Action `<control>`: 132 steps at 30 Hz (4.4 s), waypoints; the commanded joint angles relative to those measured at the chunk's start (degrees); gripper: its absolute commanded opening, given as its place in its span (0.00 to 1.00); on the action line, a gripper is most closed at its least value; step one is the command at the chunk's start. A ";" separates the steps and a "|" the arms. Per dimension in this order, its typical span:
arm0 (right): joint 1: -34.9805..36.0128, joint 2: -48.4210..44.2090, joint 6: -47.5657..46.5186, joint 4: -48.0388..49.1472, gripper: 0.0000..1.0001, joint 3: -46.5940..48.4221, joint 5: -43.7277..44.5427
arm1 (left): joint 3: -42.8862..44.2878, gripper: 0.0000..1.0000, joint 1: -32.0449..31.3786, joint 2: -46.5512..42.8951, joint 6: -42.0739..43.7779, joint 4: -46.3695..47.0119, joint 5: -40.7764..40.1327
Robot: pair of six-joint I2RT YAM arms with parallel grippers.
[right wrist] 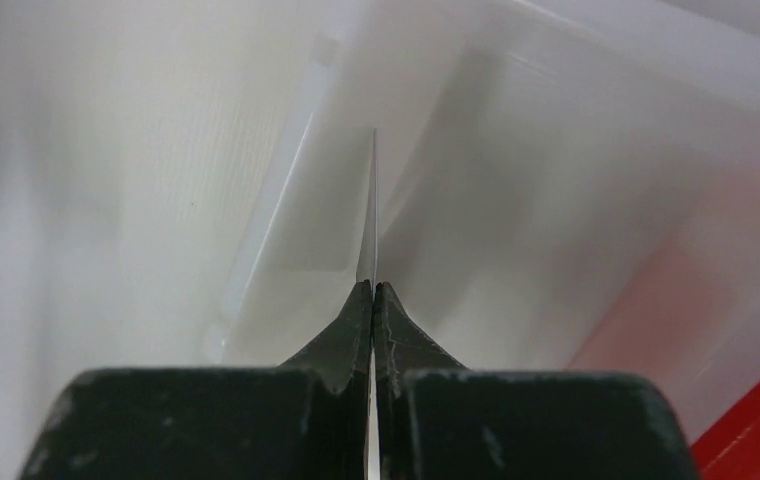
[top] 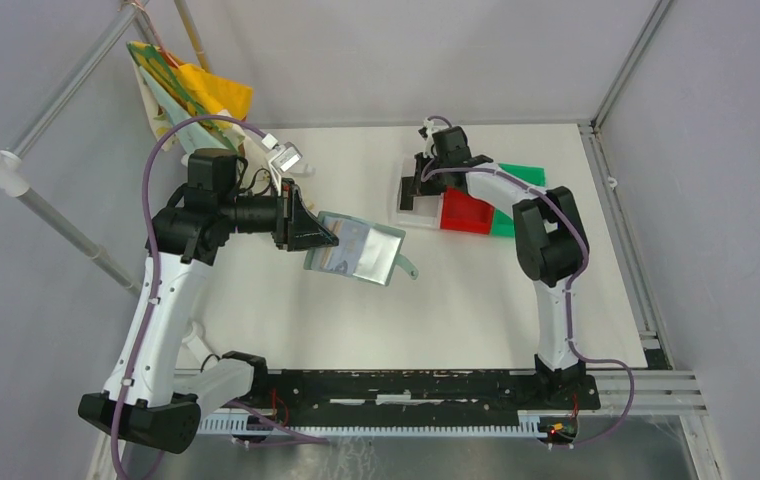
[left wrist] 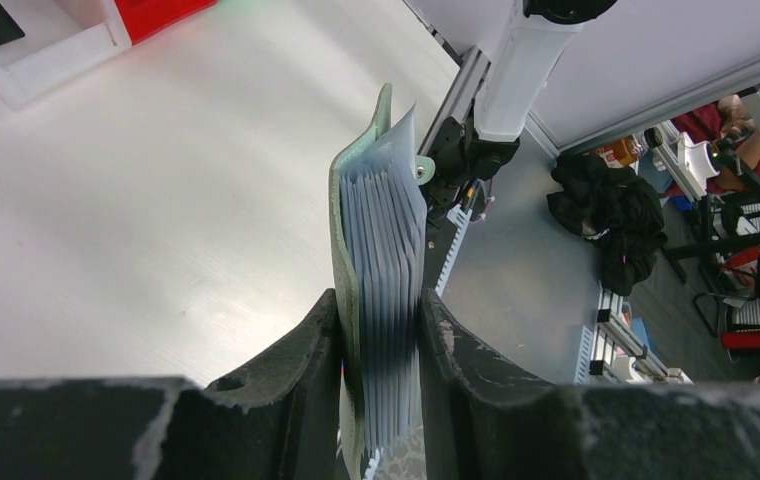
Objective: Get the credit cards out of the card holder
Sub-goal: Place the credit card in the storage box, then remove the credit card from the card holder.
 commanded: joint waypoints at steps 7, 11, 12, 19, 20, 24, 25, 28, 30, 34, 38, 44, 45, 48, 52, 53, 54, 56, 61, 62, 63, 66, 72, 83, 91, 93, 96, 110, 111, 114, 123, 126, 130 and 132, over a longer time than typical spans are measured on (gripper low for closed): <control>4.54 -2.24 4.13 7.93 0.00 -5.66 -3.22 | 2.18 0.02 0.26 -0.69 0.67 3.86 2.96; 4.82 -1.60 5.07 8.33 0.00 -4.85 -2.83 | 2.28 0.02 0.26 -1.05 0.10 4.10 3.09; 4.81 -1.53 4.47 7.71 0.00 -4.35 -1.77 | 2.23 0.02 0.30 -1.33 0.12 4.18 3.13; 4.86 -3.87 -1.25 3.12 0.42 -1.53 8.17 | 1.41 0.02 0.25 -1.90 -0.30 4.02 3.14; 4.85 -5.07 -1.91 3.09 0.46 -1.68 9.18 | 1.33 0.02 0.30 -1.80 -0.32 4.03 3.12; 4.89 -11.51 -3.73 4.21 0.58 -1.80 10.97 | 1.14 0.02 0.29 -1.94 -0.10 4.10 3.13; 4.86 -13.36 -3.86 4.46 0.60 -1.56 10.79 | 1.01 0.02 0.26 -1.94 -0.14 4.12 3.14; 5.33 -17.54 -4.15 3.62 0.68 0.14 10.15 | 0.57 0.02 0.26 -1.89 -0.15 4.16 3.09; 6.00 -20.32 -4.84 2.58 0.74 0.76 10.56 | 0.28 0.02 0.28 -2.13 -0.08 4.12 3.00; 6.26 -26.96 -5.71 2.89 0.77 -2.61 8.43 | 0.10 0.02 0.25 -2.38 -0.06 4.14 2.78; 6.24 -35.63 -6.33 5.72 0.84 -8.99 0.11 | -0.22 0.02 0.20 -2.23 0.37 4.12 2.32; 8.02 -48.56 -3.56 12.46 0.98 -21.81 -14.84 | -0.94 0.02 0.30 -2.64 1.88 3.95 2.19; 8.85 -50.01 -3.01 13.39 0.98 -24.13 -16.75 | -0.97 0.02 0.26 -2.65 1.96 3.95 2.17; 10.77 -54.83 1.81 21.97 0.98 -31.57 -22.14 | -0.98 0.02 0.24 -2.55 2.10 3.77 2.32; 14.51 -57.91 6.94 28.62 0.98 -38.06 -25.45 | -0.98 0.02 0.24 -2.39 2.62 3.69 2.77; 15.55 -58.15 6.92 28.76 0.98 -38.83 -25.64 | -0.98 0.02 0.20 -2.34 2.79 3.56 2.85; 16.22 -58.43 7.05 29.10 0.98 -39.48 -26.07 | -0.98 0.02 0.18 -2.30 2.90 3.47 2.87; 17.18 -59.04 8.11 30.80 0.98 -41.21 -26.61 | -1.19 0.02 0.25 -2.06 3.08 3.27 2.96; 18.28 -59.16 8.88 32.44 0.98 -42.75 -27.99 | -1.42 0.02 0.26 -1.82 3.18 2.68 3.03; 18.39 -58.91 8.88 32.29 0.98 -42.80 -28.06 | -1.31 0.02 0.24 -1.78 4.21 2.49 2.97; 18.43 -58.62 8.95 32.40 0.98 -42.84 -28.48 | -1.33 0.02 0.25 -1.85 4.70 2.38 2.93; 18.90 -57.99 9.20 33.33 0.95 -43.19 -29.76 | -1.33 0.02 0.23 -1.79 4.95 2.19 2.96; 19.35 -57.48 8.75 33.70 0.94 -43.22 -31.02 | -0.33 0.02 0.22 -0.95 6.11 0.71 3.09; 20.36 -58.01 7.59 33.25 0.98 -43.50 -31.43 | 0.86 0.02 0.24 -1.12 8.24 -2.11 4.40; 20.56 -56.26 1.69 25.75 0.95 -39.96 -28.83 | 2.28 0.02 0.25 -0.86 12.31 -6.67 7.23; 20.48 -55.65 0.91 25.36 0.92 -38.92 -28.97 | 2.65 0.02 0.26 -0.72 12.58 -7.48 8.39; 20.50 -53.88 1.23 25.39 0.85 -37.16 -30.52 | 3.34 0.02 0.25 -0.46 13.00 -8.27 10.42; 21.28 -52.72 19.69 48.98 0.14 -45.40 -35.83 | 3.51 0.02 0.25 -0.08 13.15 -7.47 9.60; 21.27 -52.62 21.06 50.30 0.09 -45.86 -35.65 | 3.19 0.04 0.26 -0.18 12.28 -6.24 8.58; 21.47 -52.33 26.87 58.33 0.03 -47.91 -34.57 | 0.83 0.20 0.26 -0.74 8.56 -1.96 5.85; 21.48 -52.36 32.42 65.68 0.00 -49.90 -31.22 | -2.45 0.40 0.26 -1.89 9.05 -1.79 7.66; 21.44 -52.13 33.04 66.51 0.00 -50.08 -30.74 | -2.59 0.47 0.24 -2.11 10.66 -3.60 9.78; 21.46 -52.04 33.44 67.13 0.00 -50.01 -30.31 | -2.33 0.49 0.23 -1.90 12.78 -5.98 10.91; 21.46 -52.18 33.46 66.93 0.00 -49.98 -30.04 | -1.86 0.49 0.25 -1.78 13.57 -7.07 11.93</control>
